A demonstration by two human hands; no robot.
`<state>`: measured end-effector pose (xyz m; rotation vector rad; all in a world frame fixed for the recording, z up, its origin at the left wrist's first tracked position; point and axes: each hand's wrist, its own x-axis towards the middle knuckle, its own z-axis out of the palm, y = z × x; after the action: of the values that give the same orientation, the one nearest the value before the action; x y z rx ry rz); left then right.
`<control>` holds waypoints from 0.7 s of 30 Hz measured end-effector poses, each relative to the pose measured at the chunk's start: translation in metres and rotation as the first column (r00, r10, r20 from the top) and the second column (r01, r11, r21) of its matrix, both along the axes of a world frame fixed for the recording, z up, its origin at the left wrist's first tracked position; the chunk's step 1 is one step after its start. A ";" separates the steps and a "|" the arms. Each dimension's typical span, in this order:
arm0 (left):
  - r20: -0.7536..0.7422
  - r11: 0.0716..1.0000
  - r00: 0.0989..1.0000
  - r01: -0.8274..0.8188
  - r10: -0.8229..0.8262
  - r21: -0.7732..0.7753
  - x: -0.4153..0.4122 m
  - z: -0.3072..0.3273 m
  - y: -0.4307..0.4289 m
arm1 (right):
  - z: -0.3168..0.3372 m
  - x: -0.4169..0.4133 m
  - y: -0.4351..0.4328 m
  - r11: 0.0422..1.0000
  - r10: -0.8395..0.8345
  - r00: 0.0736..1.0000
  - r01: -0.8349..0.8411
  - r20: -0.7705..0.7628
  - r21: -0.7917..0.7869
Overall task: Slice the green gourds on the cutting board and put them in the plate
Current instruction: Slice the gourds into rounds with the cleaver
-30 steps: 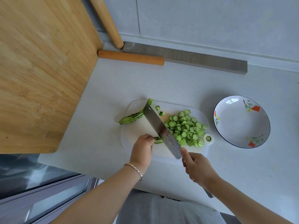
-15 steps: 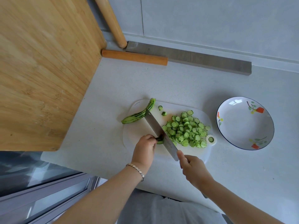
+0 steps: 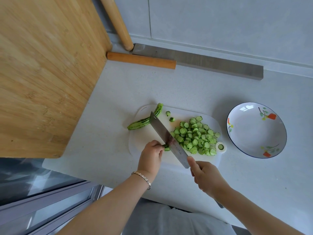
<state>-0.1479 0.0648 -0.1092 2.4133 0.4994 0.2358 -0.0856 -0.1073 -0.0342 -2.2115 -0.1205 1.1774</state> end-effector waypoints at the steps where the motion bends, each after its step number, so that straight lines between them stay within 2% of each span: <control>1: 0.001 1.000 1.000 0.000 0.000 0.002 0.000 0.000 0.000 | 0.000 0.000 0.001 1.000 0.000 1.000 0.000 0.007 -0.003; 8: -0.012 1.000 1.000 0.002 -0.002 0.013 -0.002 0.000 -0.003 | -0.015 -0.008 0.002 1.000 -0.006 1.000 0.006 0.010 -0.029; 21: -0.007 0.996 0.997 -0.074 0.073 -0.043 0.002 0.000 -0.005 | 0.000 0.001 -0.008 0.993 -0.104 0.994 0.105 -0.039 0.050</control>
<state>-0.1456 0.0597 -0.1090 2.3563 0.5904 0.2480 -0.0846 -0.1154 -0.0339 -2.1236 -0.0196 1.1437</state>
